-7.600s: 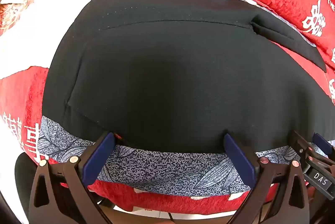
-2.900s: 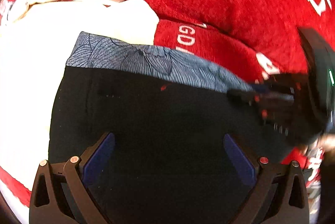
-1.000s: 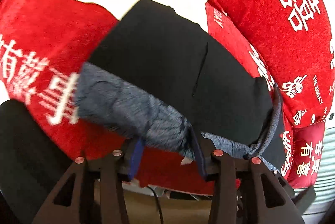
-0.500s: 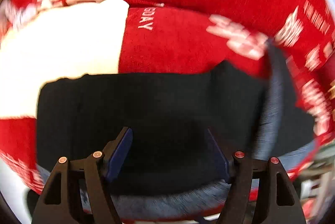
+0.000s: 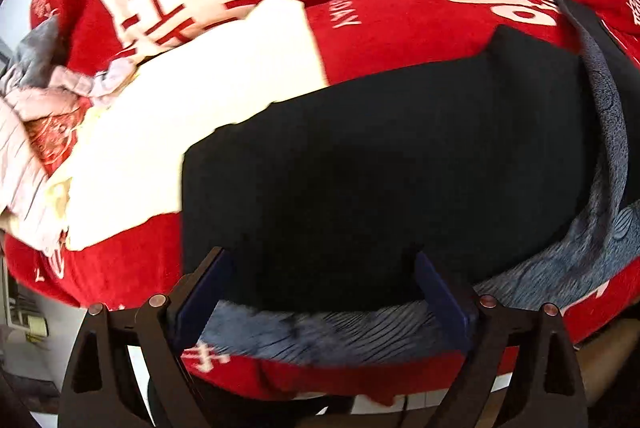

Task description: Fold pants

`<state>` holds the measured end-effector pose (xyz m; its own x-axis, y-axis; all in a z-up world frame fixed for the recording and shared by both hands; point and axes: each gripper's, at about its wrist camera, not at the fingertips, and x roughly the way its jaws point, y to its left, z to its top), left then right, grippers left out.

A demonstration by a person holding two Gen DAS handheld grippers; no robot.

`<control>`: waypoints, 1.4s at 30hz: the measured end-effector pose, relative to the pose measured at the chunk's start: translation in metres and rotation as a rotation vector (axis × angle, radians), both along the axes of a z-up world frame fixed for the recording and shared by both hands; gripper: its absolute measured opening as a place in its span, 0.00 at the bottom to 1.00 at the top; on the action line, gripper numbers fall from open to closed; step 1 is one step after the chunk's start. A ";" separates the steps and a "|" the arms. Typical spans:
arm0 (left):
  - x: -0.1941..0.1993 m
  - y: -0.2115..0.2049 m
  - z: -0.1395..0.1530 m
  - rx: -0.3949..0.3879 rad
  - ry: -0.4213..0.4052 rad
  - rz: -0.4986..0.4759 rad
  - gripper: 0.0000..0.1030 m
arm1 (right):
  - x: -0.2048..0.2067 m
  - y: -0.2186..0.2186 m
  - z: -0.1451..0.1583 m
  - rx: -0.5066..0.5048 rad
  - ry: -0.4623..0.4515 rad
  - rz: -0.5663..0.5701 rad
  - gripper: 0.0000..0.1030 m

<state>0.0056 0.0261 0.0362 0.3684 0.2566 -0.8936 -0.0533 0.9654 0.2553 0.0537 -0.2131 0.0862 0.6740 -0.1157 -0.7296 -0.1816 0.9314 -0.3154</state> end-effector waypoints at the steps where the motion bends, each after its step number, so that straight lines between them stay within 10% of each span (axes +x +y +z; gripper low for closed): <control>1: -0.002 0.005 0.002 -0.003 0.001 0.015 0.91 | 0.023 -0.012 0.005 0.035 0.003 -0.054 0.84; 9: 0.039 -0.029 0.014 -0.079 -0.006 0.020 0.91 | 0.183 -0.036 -0.022 0.085 0.233 -0.394 0.88; 17: 0.074 -0.119 -0.009 0.003 0.075 -0.134 0.91 | 0.228 -0.026 -0.070 -0.094 0.376 -0.487 0.88; 19: 0.071 -0.110 -0.014 -0.044 0.078 -0.105 0.95 | 0.223 -0.042 -0.066 -0.044 0.392 -0.514 0.82; 22: 0.062 -0.089 -0.018 -0.096 0.097 -0.063 1.00 | 0.212 -0.066 -0.059 0.078 0.412 -0.501 0.33; 25: 0.048 -0.072 -0.019 -0.086 0.108 -0.037 1.00 | 0.182 -0.095 -0.038 0.214 0.374 -0.516 0.13; 34: 0.014 -0.034 -0.005 -0.012 0.077 0.018 1.00 | 0.029 -0.152 0.012 0.287 0.165 -0.624 0.07; 42: 0.032 -0.072 0.018 -0.108 0.024 -0.034 1.00 | -0.051 -0.194 0.002 0.335 0.078 -0.638 0.07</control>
<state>0.0373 -0.0461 0.0546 0.3538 0.1460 -0.9239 -0.0149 0.9885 0.1506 0.0026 -0.4071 0.0881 0.4947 -0.2308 -0.8378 0.4196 0.9077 -0.0023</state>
